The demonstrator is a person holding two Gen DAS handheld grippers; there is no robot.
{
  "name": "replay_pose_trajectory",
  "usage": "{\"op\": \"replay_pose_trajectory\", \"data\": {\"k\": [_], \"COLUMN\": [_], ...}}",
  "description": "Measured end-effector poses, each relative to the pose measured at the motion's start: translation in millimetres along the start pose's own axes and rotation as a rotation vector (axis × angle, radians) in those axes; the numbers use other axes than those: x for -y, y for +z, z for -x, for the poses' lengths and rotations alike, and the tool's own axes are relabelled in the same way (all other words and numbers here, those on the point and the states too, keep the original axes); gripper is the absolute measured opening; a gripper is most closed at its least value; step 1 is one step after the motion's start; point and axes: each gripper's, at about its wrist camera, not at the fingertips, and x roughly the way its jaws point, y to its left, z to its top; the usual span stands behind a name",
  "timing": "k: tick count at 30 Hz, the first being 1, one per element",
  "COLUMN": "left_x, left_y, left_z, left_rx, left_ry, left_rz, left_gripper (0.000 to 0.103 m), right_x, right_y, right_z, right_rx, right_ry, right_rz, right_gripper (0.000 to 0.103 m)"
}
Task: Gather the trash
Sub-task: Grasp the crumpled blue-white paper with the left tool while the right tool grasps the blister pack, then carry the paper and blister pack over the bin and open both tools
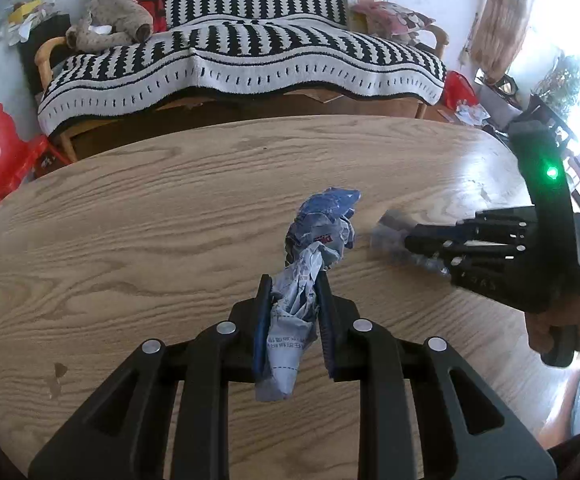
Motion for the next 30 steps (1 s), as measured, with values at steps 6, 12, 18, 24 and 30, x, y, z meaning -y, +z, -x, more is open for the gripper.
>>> {"op": "replay_pose_trajectory", "data": {"k": [6, 12, 18, 24, 30], "left_x": [36.8, 97.4, 177.4, 248.6, 302.4], "left_y": [-9.6, -30.9, -66.7, -114.5, -153.5], "left_z": [19.1, 42.2, 57.7, 70.0, 61.3], "left_rx": [0.009, 0.025, 0.017, -0.005, -0.051], "left_ry": [-0.036, -0.116, -0.224, -0.342, -0.426], "left_rz": [-0.049, -0.13, -0.231, -0.361, -0.486], "left_gripper": [0.021, 0.021, 0.021, 0.021, 0.021], "right_x": [4.6, 17.0, 34.9, 60.7, 83.1], "right_y": [-43.4, -114.4, -212.3, -310.4, -398.5], "right_z": [49.0, 127.5, 206.9, 254.4, 269.8], "right_rx": [0.069, 0.138, 0.206, 0.254, 0.187], "right_ry": [-0.041, -0.112, -0.185, -0.234, -0.267], "right_rz": [-0.127, -0.233, -0.332, -0.48, -0.638], "right_gripper": [0.01, 0.01, 0.01, 0.01, 0.01]}}
